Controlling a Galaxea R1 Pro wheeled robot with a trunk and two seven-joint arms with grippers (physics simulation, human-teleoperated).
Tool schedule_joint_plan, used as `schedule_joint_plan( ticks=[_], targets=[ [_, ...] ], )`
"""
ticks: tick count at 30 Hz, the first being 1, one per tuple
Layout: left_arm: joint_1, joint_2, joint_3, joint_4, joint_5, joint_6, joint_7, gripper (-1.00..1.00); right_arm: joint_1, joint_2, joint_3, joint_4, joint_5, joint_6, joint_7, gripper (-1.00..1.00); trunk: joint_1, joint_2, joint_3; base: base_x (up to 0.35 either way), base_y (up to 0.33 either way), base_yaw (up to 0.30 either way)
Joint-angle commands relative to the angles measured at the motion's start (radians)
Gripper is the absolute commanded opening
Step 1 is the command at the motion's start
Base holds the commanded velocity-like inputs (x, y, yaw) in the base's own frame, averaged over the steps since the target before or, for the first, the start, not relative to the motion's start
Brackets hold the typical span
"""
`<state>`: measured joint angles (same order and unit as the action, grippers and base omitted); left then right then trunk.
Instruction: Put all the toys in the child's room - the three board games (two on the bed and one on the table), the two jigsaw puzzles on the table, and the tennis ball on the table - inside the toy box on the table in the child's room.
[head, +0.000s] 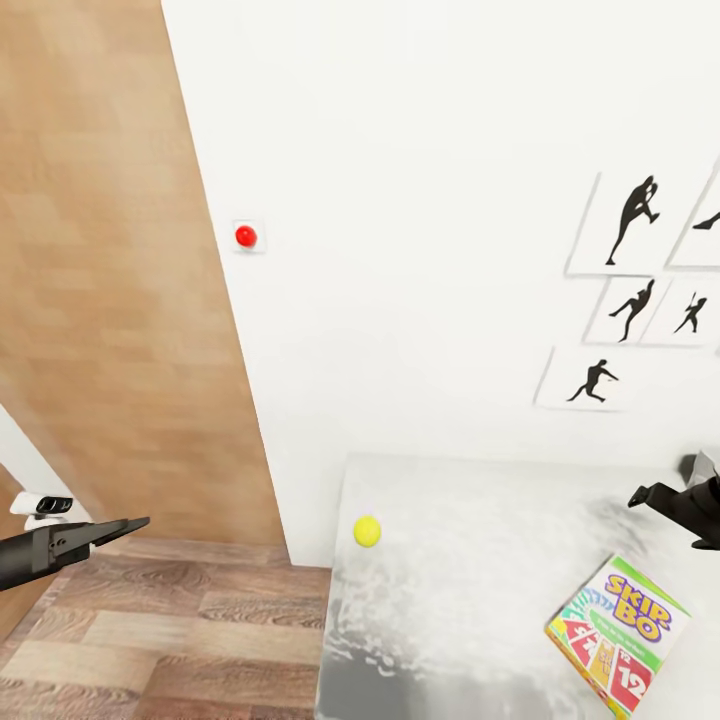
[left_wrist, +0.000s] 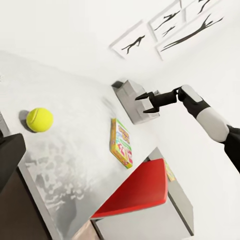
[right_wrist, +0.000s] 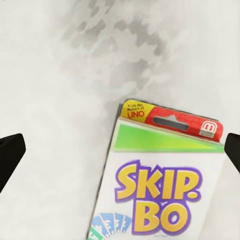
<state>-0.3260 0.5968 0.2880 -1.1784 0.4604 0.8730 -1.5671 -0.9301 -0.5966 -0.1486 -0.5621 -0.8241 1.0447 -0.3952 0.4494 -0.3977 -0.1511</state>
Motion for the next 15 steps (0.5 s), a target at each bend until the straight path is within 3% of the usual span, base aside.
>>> schedule_joint_plan(
  ticks=[1, 15],
  targets=[
    [-0.001, 0.0, 0.0, 0.0, 0.0, 0.011, -0.004, 1.0, -0.001, 0.0, -0.002, -0.001, -0.01, 0.002, -0.011, 1.0, 0.001, -0.002, -0.004, 0.0, 0.0, 0.0],
    [-0.001, 0.001, 0.0, 0.0, 0.0, 0.011, -0.004, 1.0, -0.013, -0.006, -0.002, -0.002, -0.009, 0.002, -0.014, 1.0, 0.001, -0.002, -0.027, 0.0, 0.0, 0.0]
  ],
)
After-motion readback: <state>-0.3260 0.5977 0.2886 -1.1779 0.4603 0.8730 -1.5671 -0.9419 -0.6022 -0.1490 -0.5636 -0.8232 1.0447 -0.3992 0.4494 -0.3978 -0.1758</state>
